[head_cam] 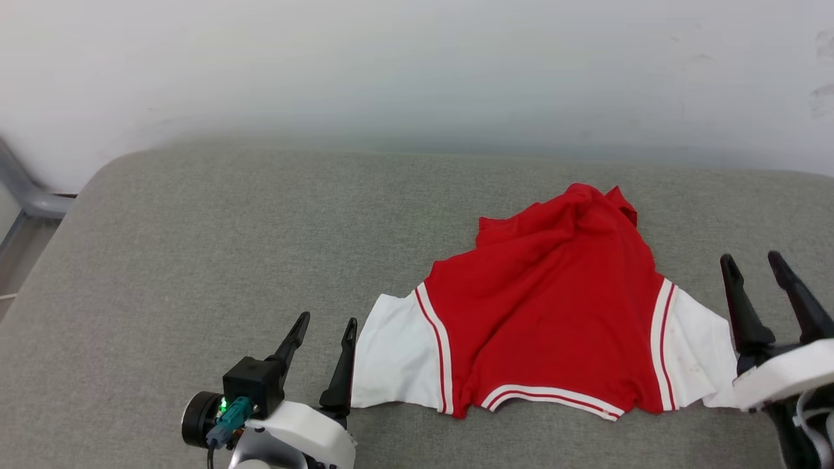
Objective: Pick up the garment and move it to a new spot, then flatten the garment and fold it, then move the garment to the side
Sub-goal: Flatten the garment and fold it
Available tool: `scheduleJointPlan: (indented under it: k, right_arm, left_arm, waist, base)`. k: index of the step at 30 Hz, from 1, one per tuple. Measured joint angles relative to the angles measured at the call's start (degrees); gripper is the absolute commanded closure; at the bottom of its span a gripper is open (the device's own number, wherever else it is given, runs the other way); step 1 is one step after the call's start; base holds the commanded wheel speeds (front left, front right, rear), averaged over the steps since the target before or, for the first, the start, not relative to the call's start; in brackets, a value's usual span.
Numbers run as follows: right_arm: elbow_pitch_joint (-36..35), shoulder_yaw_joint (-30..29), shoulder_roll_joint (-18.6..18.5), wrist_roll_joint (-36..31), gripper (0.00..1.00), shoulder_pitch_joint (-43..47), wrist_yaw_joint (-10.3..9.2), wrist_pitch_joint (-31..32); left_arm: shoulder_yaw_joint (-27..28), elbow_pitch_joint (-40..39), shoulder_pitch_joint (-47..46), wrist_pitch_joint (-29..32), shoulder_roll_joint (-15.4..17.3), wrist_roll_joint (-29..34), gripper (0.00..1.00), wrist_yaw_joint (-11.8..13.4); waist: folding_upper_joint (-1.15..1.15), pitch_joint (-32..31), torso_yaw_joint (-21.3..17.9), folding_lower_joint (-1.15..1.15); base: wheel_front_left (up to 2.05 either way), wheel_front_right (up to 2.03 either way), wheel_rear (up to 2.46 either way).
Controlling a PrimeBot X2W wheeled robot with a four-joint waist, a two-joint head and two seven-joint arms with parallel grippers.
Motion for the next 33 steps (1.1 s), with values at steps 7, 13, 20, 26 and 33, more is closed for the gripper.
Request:
scheduleJointPlan:
  k: [7, 13, 20, 26, 33]
  right_arm:
    - [-12.52, -8.68, 9.81, -7.57, 0.0, 13.59, 0.0, -0.4]
    - [-17.91, -10.54, 13.94, -12.0, 0.0, 19.67, 0.0, -0.05]
    - [-19.73, -11.59, 15.6, -13.33, 0.0, 21.12, 0.0, 0.15]
    - [-20.76, -12.47, 15.46, -13.51, 0.0, 21.14, 0.0, 1.02]
    - [-21.73, -13.32, 15.22, -14.04, 0.0, 21.78, 0.0, 2.44]
  left_arm:
    - [2.63, -0.34, 2.27, -0.09, -0.67, 0.82, 0.0, -0.67]
    - [5.37, -1.53, 4.77, -0.16, -2.26, 2.8, 0.0, -1.33]
    - [6.62, 0.11, 6.0, -0.16, -4.0, 4.22, 0.0, -3.48]
    - [6.77, 1.68, 5.55, 0.24, -3.78, 5.34, 0.0, -4.76]
    - [4.88, -2.42, 2.64, 19.5, -0.07, 4.2, 0.0, -5.84]
  waist:
    - [0.0, -1.4, -2.53, 0.0]
    - [0.0, -1.67, -3.77, 0.0]
    - [0.0, -1.57, -3.86, 0.0]
    - [0.0, -1.27, -3.68, 0.0]
    - [0.0, 0.16, -4.01, 0.0]
  base:
    - [0.0, 0.0, 0.0]
    - [0.0, 0.0, 0.0]
    - [0.0, 0.0, 0.0]
    - [0.0, 0.0, 0.0]
    - [0.0, 0.0, 0.0]
